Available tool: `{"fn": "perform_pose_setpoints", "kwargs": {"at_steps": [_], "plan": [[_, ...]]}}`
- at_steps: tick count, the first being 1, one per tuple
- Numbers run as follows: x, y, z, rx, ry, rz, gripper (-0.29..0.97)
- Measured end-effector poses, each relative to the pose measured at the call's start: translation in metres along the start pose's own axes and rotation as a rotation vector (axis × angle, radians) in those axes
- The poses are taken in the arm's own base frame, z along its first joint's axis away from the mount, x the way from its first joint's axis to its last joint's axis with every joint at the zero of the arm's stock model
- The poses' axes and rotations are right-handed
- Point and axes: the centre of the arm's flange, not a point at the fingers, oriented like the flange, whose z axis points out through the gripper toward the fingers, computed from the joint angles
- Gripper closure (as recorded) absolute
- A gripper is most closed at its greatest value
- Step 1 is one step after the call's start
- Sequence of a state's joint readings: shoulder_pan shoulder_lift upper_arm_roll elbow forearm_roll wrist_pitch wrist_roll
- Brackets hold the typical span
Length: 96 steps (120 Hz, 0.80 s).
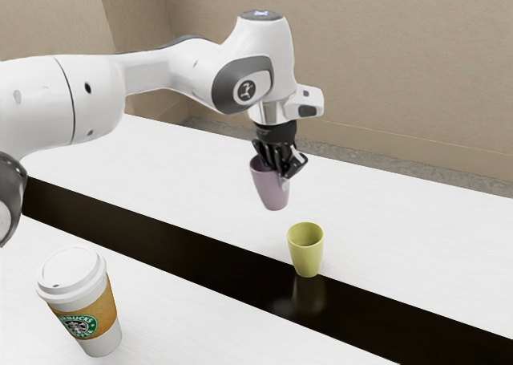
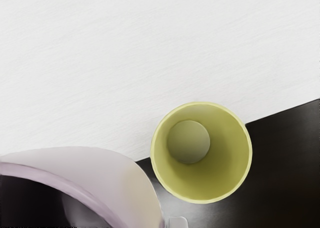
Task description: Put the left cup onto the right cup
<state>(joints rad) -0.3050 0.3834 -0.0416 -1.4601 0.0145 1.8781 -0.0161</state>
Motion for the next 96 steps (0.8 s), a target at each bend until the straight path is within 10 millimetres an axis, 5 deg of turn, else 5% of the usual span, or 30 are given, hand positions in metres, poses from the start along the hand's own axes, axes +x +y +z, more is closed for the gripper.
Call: {"fn": "perform_pose_setpoints", "kwargs": {"at_steps": [12,42,96], "plan": [[0.018,0.016,0.012,-0.008,-0.012,0.018,0.77],[0.023,0.053,0.029,-0.019,-0.047,0.057,0.78],[0.031,0.058,0.065,-0.006,-0.089,0.048,0.78]]}}
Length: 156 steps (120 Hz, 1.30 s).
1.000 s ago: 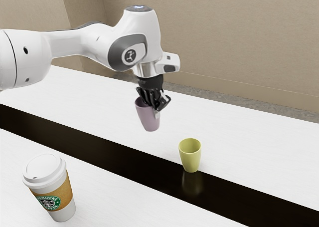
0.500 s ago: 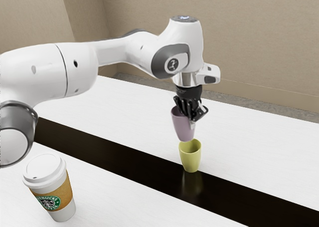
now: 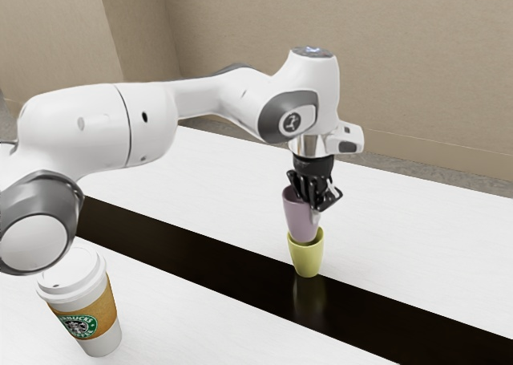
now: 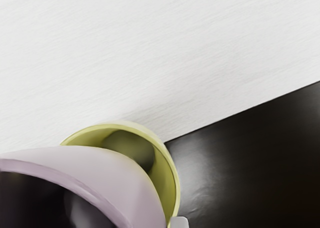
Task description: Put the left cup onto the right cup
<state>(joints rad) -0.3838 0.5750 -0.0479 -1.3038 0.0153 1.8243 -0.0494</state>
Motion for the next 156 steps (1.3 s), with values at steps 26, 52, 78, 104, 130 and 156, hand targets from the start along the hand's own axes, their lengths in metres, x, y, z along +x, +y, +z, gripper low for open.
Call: {"fn": "perform_pose_setpoints", "kwargs": {"at_steps": [26,52,78,104,130,156], "plan": [[0.004,0.005,0.015,0.006,-0.006,0.002,0.78],[0.005,0.004,0.023,0.004,-0.014,-0.007,0.48],[0.001,0.006,0.000,0.002,0.019,-0.010,0.17],[-0.030,0.009,-0.072,-0.003,0.093,-0.006,0.06],[-0.061,-0.027,-0.107,-0.003,0.087,-0.057,0.02],[-0.087,-0.104,-0.141,0.005,0.084,-0.158,0.01]]}}
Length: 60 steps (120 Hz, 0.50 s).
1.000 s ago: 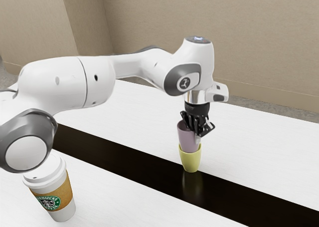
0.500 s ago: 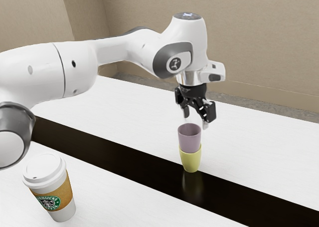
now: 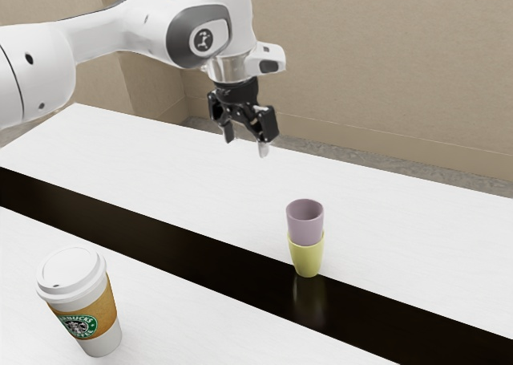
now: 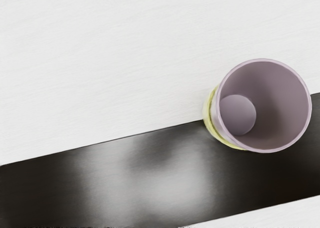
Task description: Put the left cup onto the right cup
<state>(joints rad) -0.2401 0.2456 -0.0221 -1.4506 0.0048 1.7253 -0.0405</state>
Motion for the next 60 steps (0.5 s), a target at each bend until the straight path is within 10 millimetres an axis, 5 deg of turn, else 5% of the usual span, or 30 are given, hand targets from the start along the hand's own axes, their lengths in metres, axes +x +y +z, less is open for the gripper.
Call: {"fn": "perform_pose_setpoints", "kwargs": {"at_steps": [28,60], "plan": [[-0.026,-0.064,-0.046,0.022,0.044,-0.049,0.00],[-0.044,-0.067,-0.065,0.023,0.039,-0.013,0.00]]}}
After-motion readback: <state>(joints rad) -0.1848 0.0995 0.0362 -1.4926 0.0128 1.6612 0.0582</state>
